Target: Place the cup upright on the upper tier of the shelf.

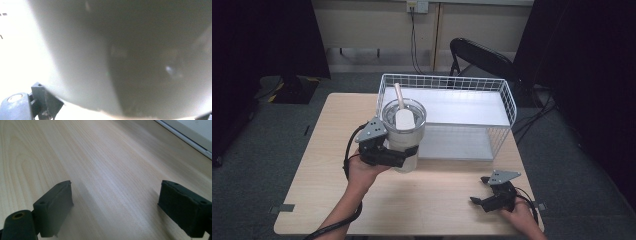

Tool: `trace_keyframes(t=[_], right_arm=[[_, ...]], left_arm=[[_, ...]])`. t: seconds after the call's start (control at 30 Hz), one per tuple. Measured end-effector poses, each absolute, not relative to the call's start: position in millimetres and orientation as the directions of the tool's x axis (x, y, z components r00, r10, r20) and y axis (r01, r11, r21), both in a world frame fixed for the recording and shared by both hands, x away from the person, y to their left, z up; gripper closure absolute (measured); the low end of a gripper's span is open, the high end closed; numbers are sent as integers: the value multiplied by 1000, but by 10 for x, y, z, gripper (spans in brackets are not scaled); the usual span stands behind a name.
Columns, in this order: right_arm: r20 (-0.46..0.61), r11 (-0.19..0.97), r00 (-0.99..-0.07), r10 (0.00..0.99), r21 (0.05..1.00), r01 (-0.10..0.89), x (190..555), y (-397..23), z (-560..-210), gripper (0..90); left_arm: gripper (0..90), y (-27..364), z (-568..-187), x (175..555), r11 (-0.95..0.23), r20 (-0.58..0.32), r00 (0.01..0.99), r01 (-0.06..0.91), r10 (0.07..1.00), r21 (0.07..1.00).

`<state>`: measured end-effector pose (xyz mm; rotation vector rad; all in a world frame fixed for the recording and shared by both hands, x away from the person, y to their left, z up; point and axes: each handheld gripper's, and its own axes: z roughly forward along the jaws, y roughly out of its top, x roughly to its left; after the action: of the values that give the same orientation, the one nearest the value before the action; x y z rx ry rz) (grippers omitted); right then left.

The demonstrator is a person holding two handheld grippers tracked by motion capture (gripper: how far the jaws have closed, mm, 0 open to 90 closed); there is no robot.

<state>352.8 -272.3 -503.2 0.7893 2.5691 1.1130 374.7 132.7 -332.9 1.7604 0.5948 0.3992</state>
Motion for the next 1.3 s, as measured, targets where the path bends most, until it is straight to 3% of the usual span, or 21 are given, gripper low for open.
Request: trace_keyframes(t=[1.3], right_arm=[[1, 565, -827, 562, 730, 385, 3529, -2723, -5032, 115]], left_arm=[[92, 1159, -2630, 4096, -173, -42, 802, 180, 596, 968]])
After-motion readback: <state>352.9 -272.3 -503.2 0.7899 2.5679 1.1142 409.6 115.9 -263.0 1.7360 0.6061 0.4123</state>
